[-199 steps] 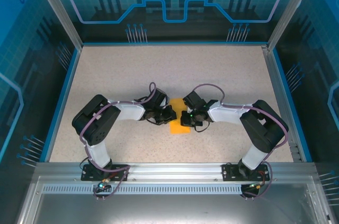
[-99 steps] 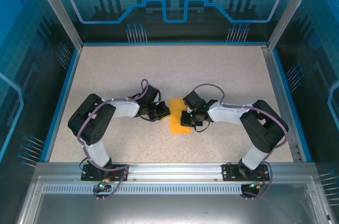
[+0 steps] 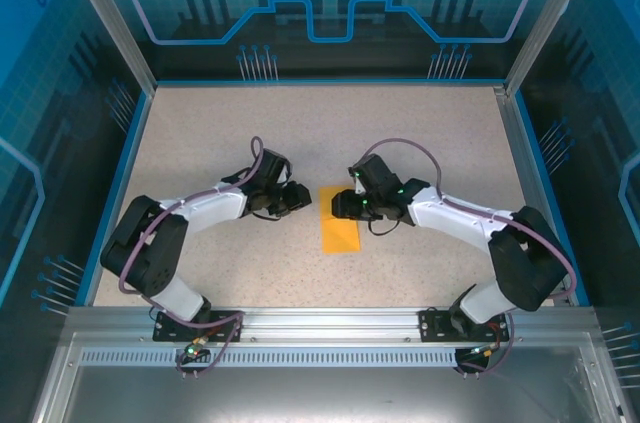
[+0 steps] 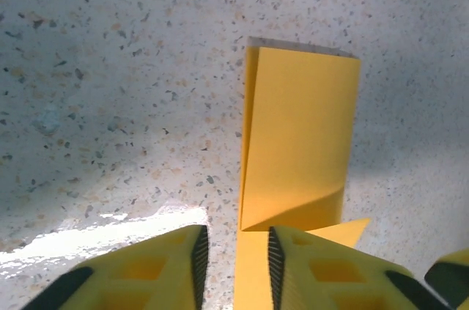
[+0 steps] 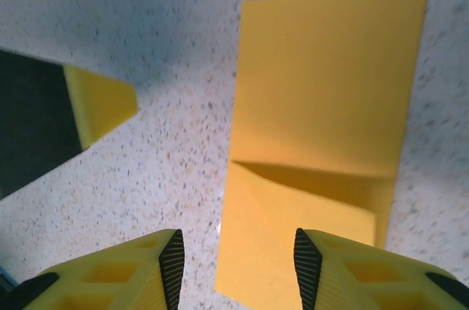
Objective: Fold a paper plane with a square sheet of paper (pick it up from the middle)
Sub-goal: Fold the triangle a second time at the center of the table, then turn over the paper at the center of the table.
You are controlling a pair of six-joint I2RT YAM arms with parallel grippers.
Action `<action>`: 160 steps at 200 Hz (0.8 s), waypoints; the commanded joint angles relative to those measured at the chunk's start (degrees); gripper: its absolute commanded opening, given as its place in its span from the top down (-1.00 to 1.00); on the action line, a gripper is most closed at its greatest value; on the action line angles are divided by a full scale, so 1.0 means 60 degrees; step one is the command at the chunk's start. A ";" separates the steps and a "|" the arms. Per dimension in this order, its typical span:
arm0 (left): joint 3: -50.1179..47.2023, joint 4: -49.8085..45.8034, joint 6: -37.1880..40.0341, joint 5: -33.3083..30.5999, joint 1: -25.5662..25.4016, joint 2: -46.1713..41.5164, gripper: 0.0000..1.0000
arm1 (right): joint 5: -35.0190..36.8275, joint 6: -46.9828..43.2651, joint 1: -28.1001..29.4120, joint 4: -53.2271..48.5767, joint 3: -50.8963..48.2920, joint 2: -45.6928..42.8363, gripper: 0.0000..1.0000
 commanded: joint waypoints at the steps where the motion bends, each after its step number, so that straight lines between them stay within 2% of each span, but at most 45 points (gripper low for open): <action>1: 0.0151 -0.0286 0.0365 -0.0085 0.0041 -0.0272 0.24 | -0.0204 -0.0846 -0.0574 0.0148 -0.0524 0.0083 0.02; 38: -0.0035 0.0122 0.0289 0.0458 0.0042 -0.0227 0.15 | -0.0953 -0.1817 -0.0927 0.0345 -0.0544 0.0771 0.02; 72: -0.0127 0.0433 0.0124 0.1072 0.0041 -0.0037 0.14 | -0.1694 -0.2137 -0.1042 0.0648 -0.0436 0.1410 0.13; 98: -0.0209 0.0682 0.0025 0.1484 0.0053 0.0083 0.14 | -0.1912 -0.2102 -0.1071 0.0809 -0.0423 0.1684 0.28; 137: -0.0492 0.1435 -0.0243 0.2292 0.0041 0.0245 0.13 | -0.2047 -0.1650 -0.1322 0.1388 -0.0801 0.1678 0.74; 160: -0.0637 0.2012 -0.0478 0.2907 0.0033 0.0474 0.13 | -0.2146 -0.1229 -0.1525 0.1906 -0.1219 0.1573 0.81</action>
